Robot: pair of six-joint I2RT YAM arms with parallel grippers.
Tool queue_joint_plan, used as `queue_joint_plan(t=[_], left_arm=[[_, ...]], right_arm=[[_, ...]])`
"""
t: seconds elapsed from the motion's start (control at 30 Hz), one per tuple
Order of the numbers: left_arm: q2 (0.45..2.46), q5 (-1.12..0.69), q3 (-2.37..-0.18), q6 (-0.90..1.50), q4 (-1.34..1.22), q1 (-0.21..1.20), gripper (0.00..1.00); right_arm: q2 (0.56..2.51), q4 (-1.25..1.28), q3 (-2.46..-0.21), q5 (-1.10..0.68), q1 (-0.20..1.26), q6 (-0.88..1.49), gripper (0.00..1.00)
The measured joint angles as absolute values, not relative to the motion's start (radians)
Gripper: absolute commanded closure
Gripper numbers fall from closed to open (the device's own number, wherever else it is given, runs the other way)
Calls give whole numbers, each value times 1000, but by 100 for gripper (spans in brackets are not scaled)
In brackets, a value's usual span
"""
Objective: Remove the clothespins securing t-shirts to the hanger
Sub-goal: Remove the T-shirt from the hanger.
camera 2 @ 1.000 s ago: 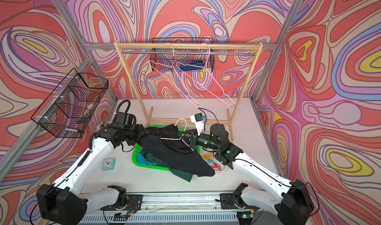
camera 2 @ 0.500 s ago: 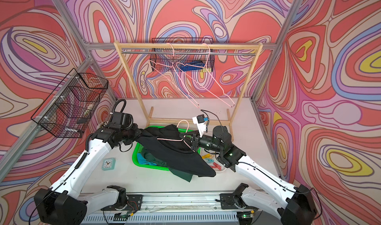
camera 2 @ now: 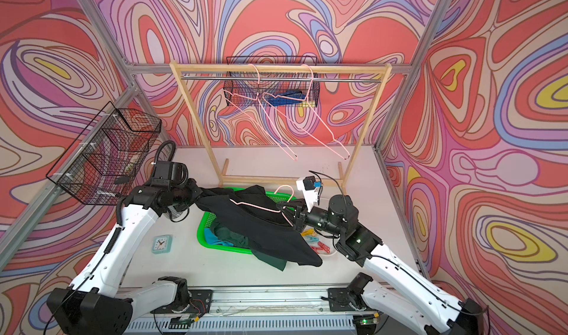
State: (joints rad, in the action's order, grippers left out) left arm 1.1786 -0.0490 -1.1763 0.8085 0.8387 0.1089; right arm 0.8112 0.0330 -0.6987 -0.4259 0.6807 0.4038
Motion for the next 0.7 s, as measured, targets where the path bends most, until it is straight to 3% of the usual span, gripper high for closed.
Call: queue_joint_plan(t=[0.37, 0.7], left_arm=[[1127, -6, -1179, 770, 868, 57, 100], [1051, -118, -1151, 748, 822, 51, 100]], right_arm=[[663, -80, -694, -332, 682, 360, 100], [752, -53, -726, -337, 682, 355, 100]])
